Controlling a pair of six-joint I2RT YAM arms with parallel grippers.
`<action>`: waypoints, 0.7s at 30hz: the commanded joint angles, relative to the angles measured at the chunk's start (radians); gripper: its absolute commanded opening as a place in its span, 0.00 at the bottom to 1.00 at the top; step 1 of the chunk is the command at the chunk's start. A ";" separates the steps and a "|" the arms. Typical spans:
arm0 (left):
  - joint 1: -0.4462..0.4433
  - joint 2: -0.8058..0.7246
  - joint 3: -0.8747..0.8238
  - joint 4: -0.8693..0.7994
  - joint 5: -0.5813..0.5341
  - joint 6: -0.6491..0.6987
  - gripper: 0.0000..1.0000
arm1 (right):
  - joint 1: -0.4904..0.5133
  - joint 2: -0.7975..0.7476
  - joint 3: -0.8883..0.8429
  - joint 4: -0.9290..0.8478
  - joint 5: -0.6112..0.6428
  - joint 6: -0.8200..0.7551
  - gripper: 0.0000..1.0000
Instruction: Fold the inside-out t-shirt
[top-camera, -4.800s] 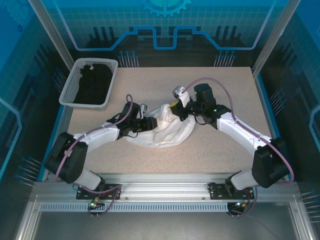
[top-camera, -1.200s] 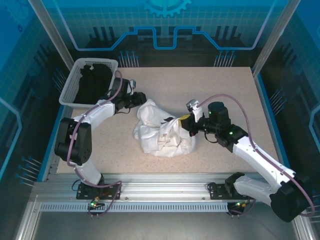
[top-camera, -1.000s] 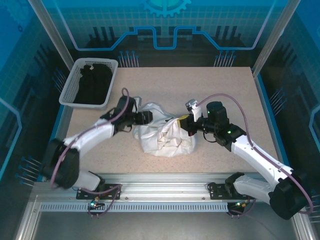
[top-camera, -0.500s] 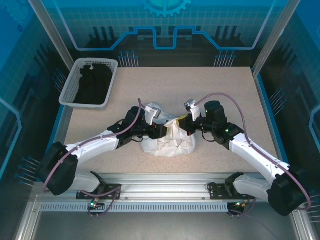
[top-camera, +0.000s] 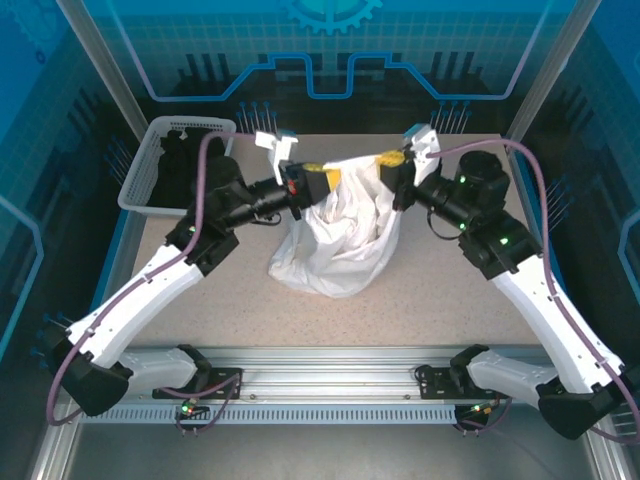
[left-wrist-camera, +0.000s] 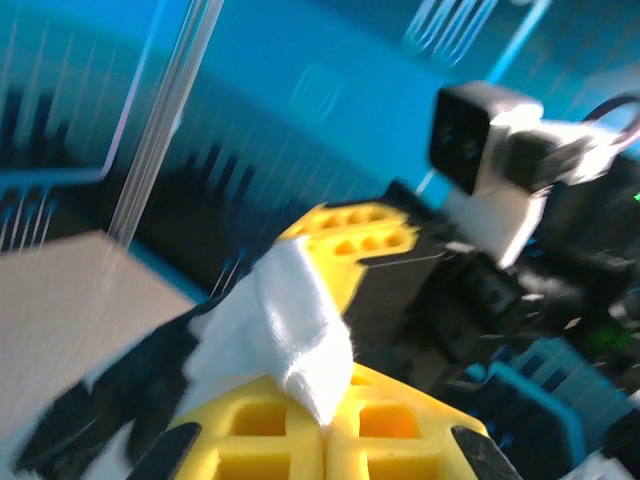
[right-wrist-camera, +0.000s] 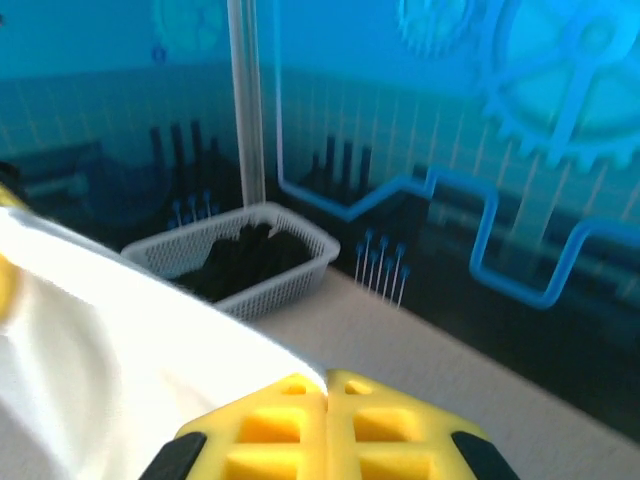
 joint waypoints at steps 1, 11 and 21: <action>0.003 0.012 0.052 -0.005 -0.042 -0.027 0.00 | -0.029 0.136 0.158 -0.232 0.203 -0.031 0.14; 0.010 0.066 0.081 -0.087 -0.170 0.005 0.00 | 0.101 -0.143 -0.342 -0.139 0.132 0.114 0.67; 0.010 0.051 0.064 -0.114 -0.157 0.012 0.00 | 0.121 -0.072 -0.568 0.022 0.336 0.199 0.77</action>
